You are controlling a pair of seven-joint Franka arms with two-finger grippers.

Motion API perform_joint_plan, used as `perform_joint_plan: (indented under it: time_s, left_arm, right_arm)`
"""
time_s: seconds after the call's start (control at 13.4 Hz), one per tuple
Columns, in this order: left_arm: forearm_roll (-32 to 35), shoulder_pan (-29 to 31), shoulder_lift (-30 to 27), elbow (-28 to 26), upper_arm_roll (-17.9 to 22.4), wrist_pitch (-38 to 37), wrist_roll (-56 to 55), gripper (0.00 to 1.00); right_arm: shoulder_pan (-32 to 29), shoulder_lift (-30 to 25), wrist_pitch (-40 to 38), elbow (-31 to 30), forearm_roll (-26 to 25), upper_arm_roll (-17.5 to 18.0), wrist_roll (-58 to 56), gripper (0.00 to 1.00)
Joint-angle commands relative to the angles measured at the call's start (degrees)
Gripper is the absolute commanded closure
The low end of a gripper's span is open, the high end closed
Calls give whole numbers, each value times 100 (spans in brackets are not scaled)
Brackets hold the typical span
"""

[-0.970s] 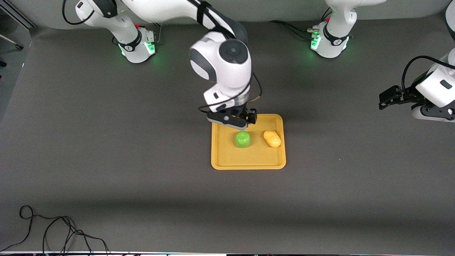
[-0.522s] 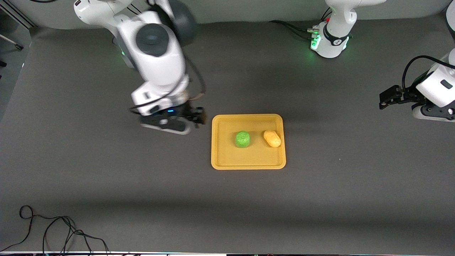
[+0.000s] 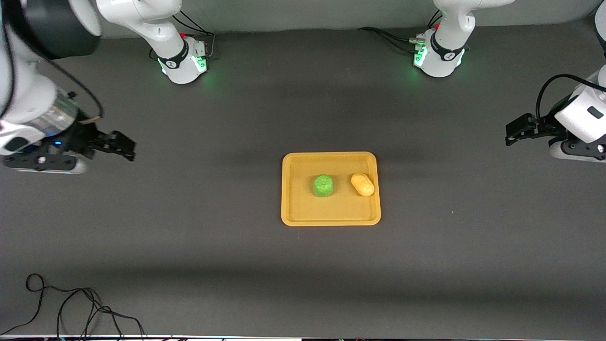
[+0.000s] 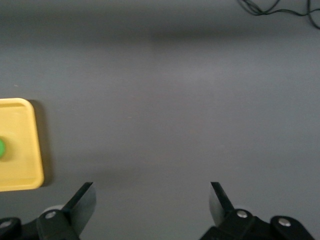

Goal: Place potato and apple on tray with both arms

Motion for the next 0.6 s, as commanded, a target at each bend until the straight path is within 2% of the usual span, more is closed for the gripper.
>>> perform_joint_plan:
  time_s: [0.0,0.22,0.52]
  left_arm:
    - [60,-38,41,125,19,-119,-1,0]
    - [77,-30,24,73,19,-58,-27,0]
    - [288,-29,-3,2,19,-5,-10,0]
  right_arm:
    - [-577,-240,-53,-198,91,85,-878,0]
    - [-605,-311,-220,-162,91,-275,-1294,0]
    - [-614,-364,-545,-84,91,-302,-1303,0]
